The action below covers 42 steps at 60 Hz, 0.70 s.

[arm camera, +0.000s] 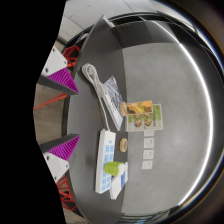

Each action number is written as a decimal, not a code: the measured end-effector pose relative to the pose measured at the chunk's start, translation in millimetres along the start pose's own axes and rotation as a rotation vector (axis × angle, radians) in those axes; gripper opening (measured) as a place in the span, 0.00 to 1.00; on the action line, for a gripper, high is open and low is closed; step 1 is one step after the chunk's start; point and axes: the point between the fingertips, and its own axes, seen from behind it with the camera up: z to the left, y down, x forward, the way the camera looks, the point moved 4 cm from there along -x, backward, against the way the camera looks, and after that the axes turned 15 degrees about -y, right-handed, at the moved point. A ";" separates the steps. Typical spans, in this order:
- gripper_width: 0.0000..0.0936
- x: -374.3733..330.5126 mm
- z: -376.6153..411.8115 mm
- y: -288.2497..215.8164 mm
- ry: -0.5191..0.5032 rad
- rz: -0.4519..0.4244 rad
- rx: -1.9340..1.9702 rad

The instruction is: Unplug charger

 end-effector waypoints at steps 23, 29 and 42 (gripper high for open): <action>0.87 -69.0 -259.3 -48.8 0.237 -0.037 -0.047; 0.86 -70.5 -336.2 -67.3 0.255 -0.055 -0.061; 0.86 -50.7 -492.6 -117.2 0.259 -0.090 -0.102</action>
